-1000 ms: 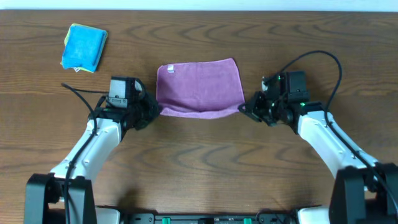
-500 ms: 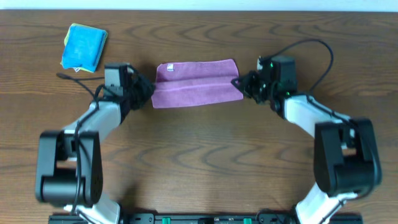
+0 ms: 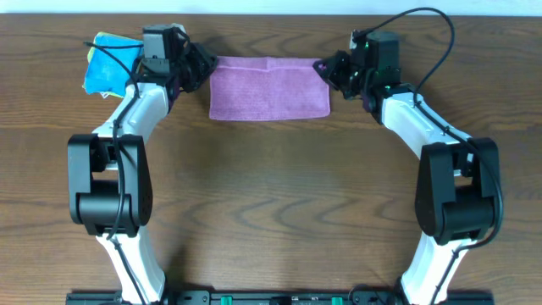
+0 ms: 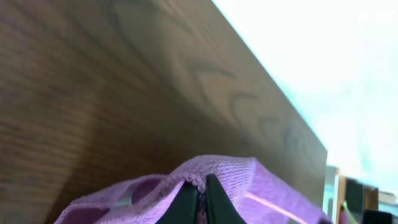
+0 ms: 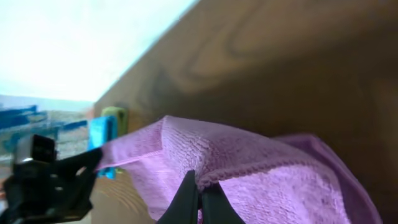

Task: Fold the cloth
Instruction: 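Fold the near edge forward over the far edge with both grippers, release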

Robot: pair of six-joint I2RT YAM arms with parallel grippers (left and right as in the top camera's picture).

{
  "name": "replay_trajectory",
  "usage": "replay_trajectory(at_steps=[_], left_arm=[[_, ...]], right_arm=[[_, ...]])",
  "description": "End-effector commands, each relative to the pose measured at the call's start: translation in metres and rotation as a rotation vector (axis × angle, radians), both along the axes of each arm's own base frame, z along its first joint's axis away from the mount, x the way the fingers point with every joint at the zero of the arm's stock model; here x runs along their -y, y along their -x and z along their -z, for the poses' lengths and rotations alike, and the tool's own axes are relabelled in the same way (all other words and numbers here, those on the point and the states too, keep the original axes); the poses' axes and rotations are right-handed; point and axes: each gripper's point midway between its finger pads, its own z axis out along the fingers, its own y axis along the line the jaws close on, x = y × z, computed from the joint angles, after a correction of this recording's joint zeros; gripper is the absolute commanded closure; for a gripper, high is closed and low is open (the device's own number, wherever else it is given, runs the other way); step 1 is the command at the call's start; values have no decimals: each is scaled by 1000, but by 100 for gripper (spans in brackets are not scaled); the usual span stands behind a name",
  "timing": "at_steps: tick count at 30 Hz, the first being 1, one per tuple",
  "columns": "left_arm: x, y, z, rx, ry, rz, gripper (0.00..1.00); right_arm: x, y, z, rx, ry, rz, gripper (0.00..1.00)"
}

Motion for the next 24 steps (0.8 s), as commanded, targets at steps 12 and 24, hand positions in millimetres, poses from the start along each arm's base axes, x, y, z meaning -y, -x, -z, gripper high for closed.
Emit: replay_trajectory(at_steps=[12, 24], left_arm=[[-2, 63, 50, -257, -105, 170, 94], [-13, 77, 63, -338, -166, 142, 28]], right_arm=[[14, 60, 58, -291, 122, -94, 99], [23, 56, 59, -271, 149, -86, 27]])
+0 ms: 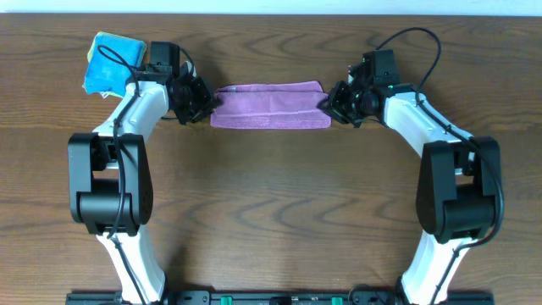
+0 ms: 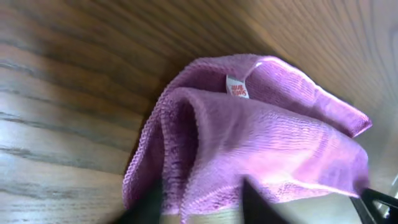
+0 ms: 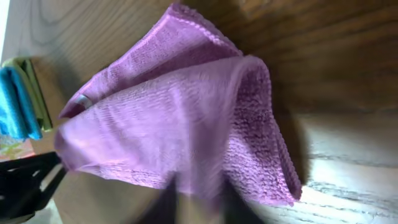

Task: Fold the cloth
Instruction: 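Fold the near edge forward over the far edge with both grippers, release, then grasp the left and right ends of the folded strip with both grippers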

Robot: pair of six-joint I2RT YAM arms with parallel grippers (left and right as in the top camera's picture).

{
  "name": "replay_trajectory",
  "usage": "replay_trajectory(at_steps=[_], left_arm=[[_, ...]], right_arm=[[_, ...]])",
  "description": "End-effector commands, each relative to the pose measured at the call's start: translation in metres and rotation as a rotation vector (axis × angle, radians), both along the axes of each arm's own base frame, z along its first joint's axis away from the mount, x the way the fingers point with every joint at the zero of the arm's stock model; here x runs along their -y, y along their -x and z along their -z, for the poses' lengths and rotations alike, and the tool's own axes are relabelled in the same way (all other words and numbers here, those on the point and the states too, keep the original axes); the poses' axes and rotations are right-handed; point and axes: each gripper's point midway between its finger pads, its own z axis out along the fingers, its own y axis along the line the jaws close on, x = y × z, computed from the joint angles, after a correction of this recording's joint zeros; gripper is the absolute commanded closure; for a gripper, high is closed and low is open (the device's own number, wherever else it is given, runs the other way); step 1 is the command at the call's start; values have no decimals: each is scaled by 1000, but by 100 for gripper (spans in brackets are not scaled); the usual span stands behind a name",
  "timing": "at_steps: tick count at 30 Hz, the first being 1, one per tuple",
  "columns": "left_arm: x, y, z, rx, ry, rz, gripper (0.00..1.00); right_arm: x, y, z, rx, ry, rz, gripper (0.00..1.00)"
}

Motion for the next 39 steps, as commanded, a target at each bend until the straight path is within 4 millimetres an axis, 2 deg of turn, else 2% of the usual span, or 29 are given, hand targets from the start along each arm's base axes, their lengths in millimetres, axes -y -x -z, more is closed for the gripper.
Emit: replay_trajectory(at_steps=[1, 3, 4, 5, 7, 8, 10, 11, 14, 17, 21, 24, 28, 33, 39], left_arm=[[-7, -5, 2, 8, -24, -6, 30], [-7, -8, -6, 21, 11, -3, 31], [-5, -11, -13, 32, 35, 1, 33], [-5, -15, -25, 56, 57, 10, 42], [-5, -19, -42, 102, 59, 39, 78], [-6, -21, -49, 125, 44, 55, 94], [-4, -24, -57, 166, 16, 86, 94], [-4, -24, -57, 169, -11, 83, 94], [-8, -25, -41, 157, -161, 65, 94], [-8, -25, -27, 160, -327, 78, 94], [-1, -23, -24, 174, -455, 86, 94], [7, -21, -24, 178, -467, 103, 94], [9, -20, -24, 176, -461, 107, 94], [9, -19, -23, 172, -461, 108, 95], [9, -19, -23, 171, -462, 108, 94]], right_arm=[[3, -9, -3, 59, 8, -34, 24], [5, -18, -19, 127, -18, -59, 11], [8, -24, -30, 166, -30, -66, 11], [13, -34, -50, 235, -45, -78, 28], [20, -46, -84, 335, -48, -90, 99], [22, -50, -100, 392, -30, -107, 98], [21, -53, -123, 481, 34, -137, 98], [21, -53, -127, 500, 80, -140, 98], [15, -47, -111, 462, 216, -139, 98], [3, -37, -77, 391, 343, -181, 98], [-7, -31, -37, 319, 444, -204, 98], [-17, -27, -13, 283, 456, -233, 99], [-11, -25, 17, 230, 514, -230, 99], [-7, -21, 42, 180, 549, -239, 98], [-8, 3, 65, 77, 567, -287, 99]])
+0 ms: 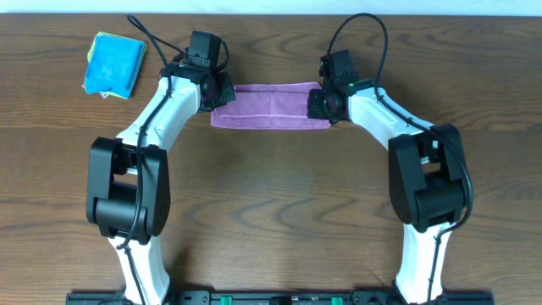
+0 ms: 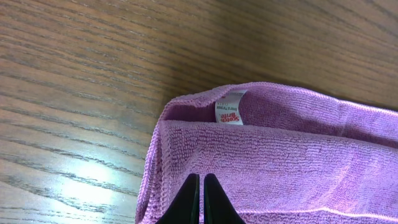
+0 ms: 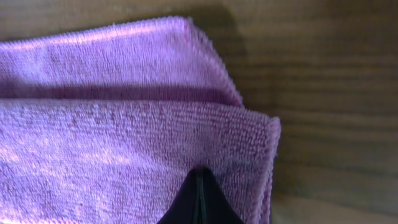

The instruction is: Fold the cloth

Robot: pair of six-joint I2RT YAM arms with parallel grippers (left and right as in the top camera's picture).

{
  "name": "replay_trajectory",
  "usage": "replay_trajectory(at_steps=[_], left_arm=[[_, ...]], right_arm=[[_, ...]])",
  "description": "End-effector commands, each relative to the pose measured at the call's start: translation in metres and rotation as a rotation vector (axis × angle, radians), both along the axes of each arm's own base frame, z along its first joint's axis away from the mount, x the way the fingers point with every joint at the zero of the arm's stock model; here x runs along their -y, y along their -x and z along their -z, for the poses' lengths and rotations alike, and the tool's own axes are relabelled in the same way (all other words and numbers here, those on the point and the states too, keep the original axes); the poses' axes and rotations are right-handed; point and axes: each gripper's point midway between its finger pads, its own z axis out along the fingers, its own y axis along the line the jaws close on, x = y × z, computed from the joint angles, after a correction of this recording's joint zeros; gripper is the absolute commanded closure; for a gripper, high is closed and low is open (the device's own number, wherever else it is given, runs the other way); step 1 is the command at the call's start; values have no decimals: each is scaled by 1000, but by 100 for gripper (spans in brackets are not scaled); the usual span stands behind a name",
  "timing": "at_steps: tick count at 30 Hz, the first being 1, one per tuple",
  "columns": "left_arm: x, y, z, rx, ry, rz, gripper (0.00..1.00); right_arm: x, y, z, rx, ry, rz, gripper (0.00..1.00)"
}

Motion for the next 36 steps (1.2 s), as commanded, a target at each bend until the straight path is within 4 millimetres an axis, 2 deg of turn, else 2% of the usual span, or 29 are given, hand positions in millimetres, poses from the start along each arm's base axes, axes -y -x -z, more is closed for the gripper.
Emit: replay_trajectory(at_steps=[1, 8, 15, 21, 27, 31, 33, 34, 35, 36], left_arm=[[-4, -3, -3, 12, -23, 4, 94], [-4, -4, -3, 17, -22, 4, 94], [-3, -8, 0, 45, -32, 37, 94], [-4, -3, 19, 20, -35, 38, 94], [5, 5, 44, -41, -5, 63, 94], [2, 9, 65, -83, -18, 59, 94], [2, 14, 80, -122, -22, 60, 94], [1, 18, 84, -141, -26, 60, 94], [0, 23, 87, -165, -30, 60, 95], [-1, 28, 88, -184, -34, 60, 94]], right_arm=[[-1, 20, 23, -84, 49, -33, 99], [-1, 54, 31, -216, 79, -46, 98], [-5, 46, 20, -175, 62, -39, 98], [-9, 40, 9, -150, 38, -43, 98], [-13, 33, -11, -118, 21, -46, 99], [-13, 32, -40, -101, 15, -46, 99], [-13, 31, -63, -77, 9, -46, 97], [-11, 31, -73, -63, 10, -48, 85], [-6, 30, -85, -39, 16, -42, 48], [3, 27, -95, -20, 20, -22, 34]])
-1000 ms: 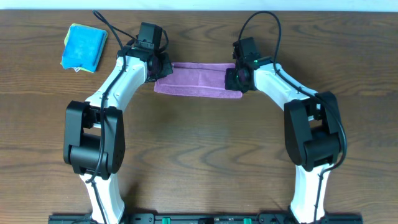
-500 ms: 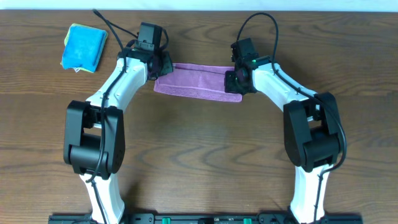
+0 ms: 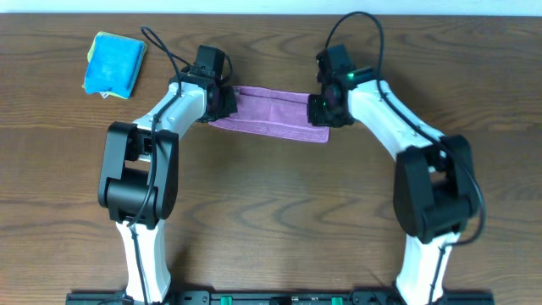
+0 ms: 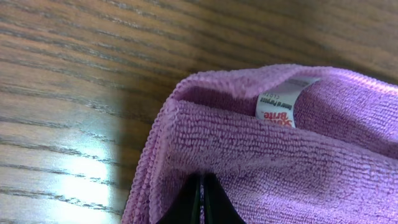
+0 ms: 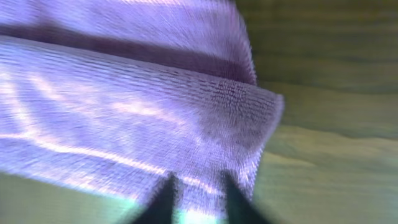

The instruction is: Fold the cloth

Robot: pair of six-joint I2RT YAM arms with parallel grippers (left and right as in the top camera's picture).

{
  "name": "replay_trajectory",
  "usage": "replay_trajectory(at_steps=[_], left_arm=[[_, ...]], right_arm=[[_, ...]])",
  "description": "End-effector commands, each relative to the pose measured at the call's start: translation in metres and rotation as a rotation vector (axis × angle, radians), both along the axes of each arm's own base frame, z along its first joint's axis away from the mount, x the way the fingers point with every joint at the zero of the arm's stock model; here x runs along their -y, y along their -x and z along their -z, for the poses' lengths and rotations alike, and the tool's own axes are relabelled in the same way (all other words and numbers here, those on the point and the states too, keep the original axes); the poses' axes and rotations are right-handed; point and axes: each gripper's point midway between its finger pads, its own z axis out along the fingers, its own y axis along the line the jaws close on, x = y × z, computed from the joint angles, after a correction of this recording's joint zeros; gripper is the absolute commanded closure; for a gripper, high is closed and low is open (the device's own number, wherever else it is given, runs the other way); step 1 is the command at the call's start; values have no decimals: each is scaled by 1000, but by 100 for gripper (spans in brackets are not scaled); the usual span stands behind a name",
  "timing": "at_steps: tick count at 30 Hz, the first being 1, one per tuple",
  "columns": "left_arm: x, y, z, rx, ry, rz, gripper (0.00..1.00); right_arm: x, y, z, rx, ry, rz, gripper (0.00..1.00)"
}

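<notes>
The purple cloth (image 3: 271, 112) lies as a narrow folded strip at the back of the table, tilted with its right end nearer. My left gripper (image 3: 225, 100) is at its left end. In the left wrist view the left gripper (image 4: 202, 194) is shut on the folded cloth (image 4: 280, 168) just below its white label (image 4: 278, 107). My right gripper (image 3: 325, 110) is at the strip's right end. In the blurred right wrist view the right gripper (image 5: 198, 196) is open, its fingers (image 5: 165, 196) apart over the cloth's (image 5: 124, 112) near edge.
A folded blue cloth (image 3: 114, 63) on something yellow-green lies at the back left corner. The brown wooden table (image 3: 271, 212) stretches in front of the strip. Both arms reach in from the front, and black cables loop above the wrists.
My right gripper has opened; it was shut on the strip's right end. The strip's right end now lies a little nearer, so it sits tilted. The left gripper stays shut on the left end.
Both grippers first held the cloth's corners at the table's far edge. Then the cloth lay nearer as a narrow folded strip with both grippers open at its ends. After that both were shut on the strip's ends, and now only the left is.
</notes>
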Motion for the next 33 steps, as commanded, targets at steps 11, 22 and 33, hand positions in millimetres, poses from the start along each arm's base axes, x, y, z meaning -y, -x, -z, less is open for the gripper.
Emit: replay_trajectory(at_steps=[11, 22, 33], left_arm=[[-9, 44, 31, -198, -42, 5, 94], [-9, 44, 31, -198, -42, 3, 94], [-5, 44, 30, -197, -18, 9, 94]], right_arm=[[31, -2, -12, -16, -416, -2, 25], [17, -2, 27, -37, -442, -18, 22], [2, -7, 52, -58, -473, 4, 33]])
